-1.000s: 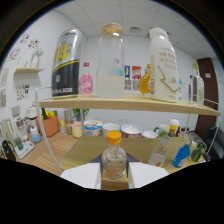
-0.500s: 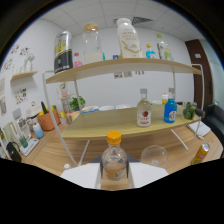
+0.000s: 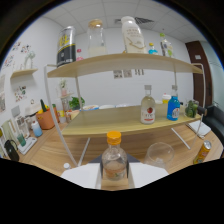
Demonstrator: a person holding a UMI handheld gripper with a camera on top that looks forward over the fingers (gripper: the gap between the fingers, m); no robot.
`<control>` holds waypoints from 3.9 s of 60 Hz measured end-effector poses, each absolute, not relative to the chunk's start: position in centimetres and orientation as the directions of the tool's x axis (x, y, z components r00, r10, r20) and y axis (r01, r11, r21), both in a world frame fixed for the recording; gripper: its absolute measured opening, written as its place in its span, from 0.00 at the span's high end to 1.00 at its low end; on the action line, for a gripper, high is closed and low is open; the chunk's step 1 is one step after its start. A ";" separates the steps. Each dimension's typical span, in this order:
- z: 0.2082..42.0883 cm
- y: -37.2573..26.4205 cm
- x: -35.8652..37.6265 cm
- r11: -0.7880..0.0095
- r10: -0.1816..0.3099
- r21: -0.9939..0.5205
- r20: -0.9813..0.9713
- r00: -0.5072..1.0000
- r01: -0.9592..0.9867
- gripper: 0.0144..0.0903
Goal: Make me a cup of Vodka Sunrise.
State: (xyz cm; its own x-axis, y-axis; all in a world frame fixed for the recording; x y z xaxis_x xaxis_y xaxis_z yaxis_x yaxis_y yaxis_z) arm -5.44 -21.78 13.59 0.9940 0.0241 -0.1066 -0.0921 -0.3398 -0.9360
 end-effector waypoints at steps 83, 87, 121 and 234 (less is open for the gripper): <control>12.8 -26.9 -6.4 -0.481 0.143 -0.876 -0.098 0.985 -0.017 0.05; 14.9 -28.2 -4.9 -0.452 0.138 -0.892 -0.100 0.985 -0.027 0.05; 34.9 -22.7 10.5 -0.191 0.017 -0.979 -0.076 0.997 -0.071 0.06; 18.3 -20.1 12.6 -0.268 0.191 -0.426 0.856 0.481 0.864 0.72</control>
State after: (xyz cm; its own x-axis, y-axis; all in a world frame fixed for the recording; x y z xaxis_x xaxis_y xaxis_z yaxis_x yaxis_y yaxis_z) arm 12.62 -20.10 18.34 0.4807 0.1908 0.8559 0.8642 -0.2682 -0.4256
